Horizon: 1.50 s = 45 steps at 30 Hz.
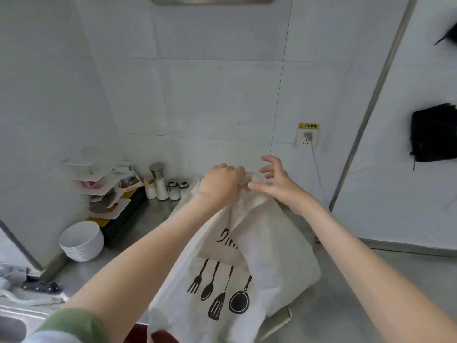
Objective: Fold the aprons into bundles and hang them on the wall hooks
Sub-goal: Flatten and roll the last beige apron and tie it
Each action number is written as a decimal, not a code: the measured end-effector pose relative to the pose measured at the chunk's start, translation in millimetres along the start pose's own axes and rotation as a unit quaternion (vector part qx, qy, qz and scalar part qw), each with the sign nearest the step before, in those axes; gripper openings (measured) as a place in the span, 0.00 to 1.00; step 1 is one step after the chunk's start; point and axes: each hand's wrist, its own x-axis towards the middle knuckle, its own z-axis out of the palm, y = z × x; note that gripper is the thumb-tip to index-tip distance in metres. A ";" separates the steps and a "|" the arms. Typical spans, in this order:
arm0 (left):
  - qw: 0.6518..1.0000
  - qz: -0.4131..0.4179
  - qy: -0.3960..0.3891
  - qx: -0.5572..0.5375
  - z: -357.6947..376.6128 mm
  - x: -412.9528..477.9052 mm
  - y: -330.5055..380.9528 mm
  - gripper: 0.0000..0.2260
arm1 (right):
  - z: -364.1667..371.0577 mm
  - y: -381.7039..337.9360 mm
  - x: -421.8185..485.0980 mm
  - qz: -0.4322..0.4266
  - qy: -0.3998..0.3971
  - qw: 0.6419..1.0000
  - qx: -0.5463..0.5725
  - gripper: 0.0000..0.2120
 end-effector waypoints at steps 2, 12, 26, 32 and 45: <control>0.993 -0.095 -0.046 -0.053 4.0 -2.4 -7.9 0.09 | -1.0 11.0 -4.7 0.027 -0.008 0.998 -0.054 0.43; 0.923 -0.205 -0.195 -0.261 -17.8 -15.6 -38.9 0.21 | 73.0 -7.4 -10.3 0.027 0.000 1.000 0.001 0.12; 0.987 -0.076 -0.138 -0.016 -10.7 -62.5 -72.7 0.11 | 89.7 -2.1 -15.7 0.020 -0.201 0.973 -0.114 0.31; 0.973 -0.171 -0.119 -0.099 0.7 -78.0 -69.7 0.14 | 96.6 25.8 -28.0 0.066 -0.121 0.976 -0.168 0.10; 0.969 -0.114 -0.136 -0.174 19.2 -92.3 -49.0 0.19 | 74.6 11.7 -78.5 0.128 -0.094 0.978 -0.136 0.20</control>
